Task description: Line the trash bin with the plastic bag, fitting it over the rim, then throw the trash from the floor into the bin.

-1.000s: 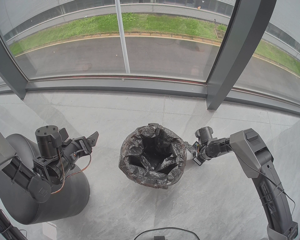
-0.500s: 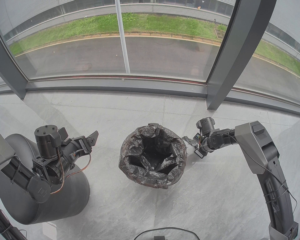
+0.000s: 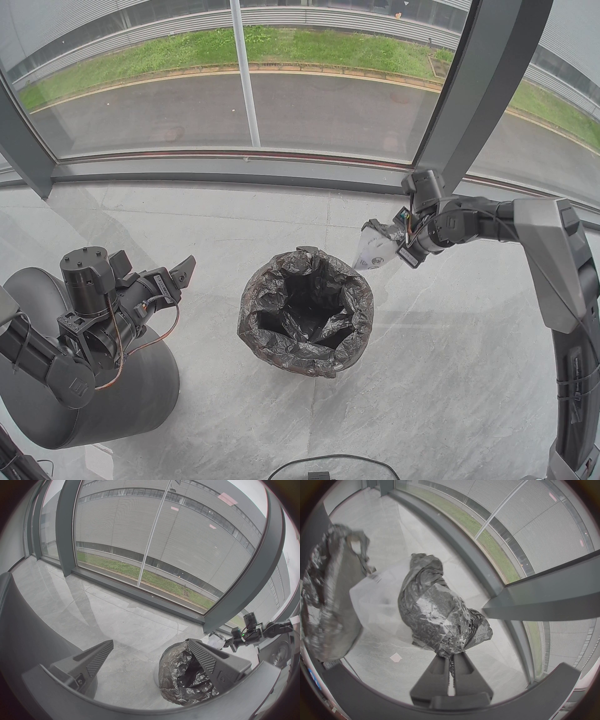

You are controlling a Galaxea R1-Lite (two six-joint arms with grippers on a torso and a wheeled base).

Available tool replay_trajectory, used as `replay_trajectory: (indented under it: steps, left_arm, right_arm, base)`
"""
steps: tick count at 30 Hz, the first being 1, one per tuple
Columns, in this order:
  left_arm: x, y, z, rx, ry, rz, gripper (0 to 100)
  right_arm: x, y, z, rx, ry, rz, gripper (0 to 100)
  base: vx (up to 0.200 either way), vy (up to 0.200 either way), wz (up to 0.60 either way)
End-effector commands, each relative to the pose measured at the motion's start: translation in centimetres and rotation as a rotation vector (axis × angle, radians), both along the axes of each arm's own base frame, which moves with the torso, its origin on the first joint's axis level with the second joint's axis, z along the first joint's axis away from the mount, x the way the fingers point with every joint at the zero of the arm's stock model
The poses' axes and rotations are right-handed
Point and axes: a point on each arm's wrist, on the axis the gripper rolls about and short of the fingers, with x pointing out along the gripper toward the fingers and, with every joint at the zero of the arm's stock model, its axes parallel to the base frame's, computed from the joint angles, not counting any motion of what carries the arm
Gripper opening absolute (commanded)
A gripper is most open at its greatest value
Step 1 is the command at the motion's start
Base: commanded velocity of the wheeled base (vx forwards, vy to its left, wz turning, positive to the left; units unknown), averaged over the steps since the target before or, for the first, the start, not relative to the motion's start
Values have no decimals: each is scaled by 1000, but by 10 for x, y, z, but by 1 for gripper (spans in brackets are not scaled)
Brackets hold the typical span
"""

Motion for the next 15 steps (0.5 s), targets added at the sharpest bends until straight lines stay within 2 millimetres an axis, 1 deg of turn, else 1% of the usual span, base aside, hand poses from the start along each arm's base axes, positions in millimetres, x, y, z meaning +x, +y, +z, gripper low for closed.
replay_trajectory:
  steps: [1, 2, 4, 6, 7, 9, 11, 12, 13, 14, 15]
  left_arm:
    - [-6, 1, 10, -12, -33, -3, 100]
    - [-7, 1, 11, -13, -36, -3, 100]
    - [-8, 2, 12, -14, -38, -3, 100]
    - [-8, 2, 12, -14, -38, -3, 100]
    - [-8, 2, 12, -13, -39, -3, 100]
    - [-8, 2, 11, -14, -37, -3, 100]
    - [-8, 2, 11, -14, -37, -3, 100]
    - [-8, 2, 11, -14, -37, -3, 100]
    - [-7, 1, 12, -13, -39, -3, 100]
    - [-7, 1, 12, -13, -39, -3, 100]
    - [-8, 2, 12, -13, -40, -3, 100]
  right_arm:
    - [-34, -1, 77, 30, -109, 23, 0]
    - [-42, 3, 90, 32, -133, 42, 0]
    - [-52, 8, 105, 38, -161, 60, 0]
    - [-52, 8, 105, 38, -161, 60, 0]
    - [-69, 18, 124, 52, -194, 92, 0]
    - [-80, 25, 134, 59, -202, 117, 0]
    - [-92, 38, 140, 68, -205, 155, 0]
    - [-92, 38, 140, 68, -205, 155, 0]
    - [-107, 55, 146, 76, -206, 206, 0]
    - [-111, 58, 148, 77, -204, 217, 0]
    - [-121, 69, 149, 76, -186, 253, 0]
  base:
    - [0, 0, 0]
    - [0, 0, 0]
    - [0, 0, 0]
    - [0, 0, 0]
    - [0, 0, 0]
    - [0, 0, 0]
    - [0, 0, 0]
    - [0, 0, 0]
    - [0, 0, 0]
    - [0, 0, 0]
    - [0, 0, 0]
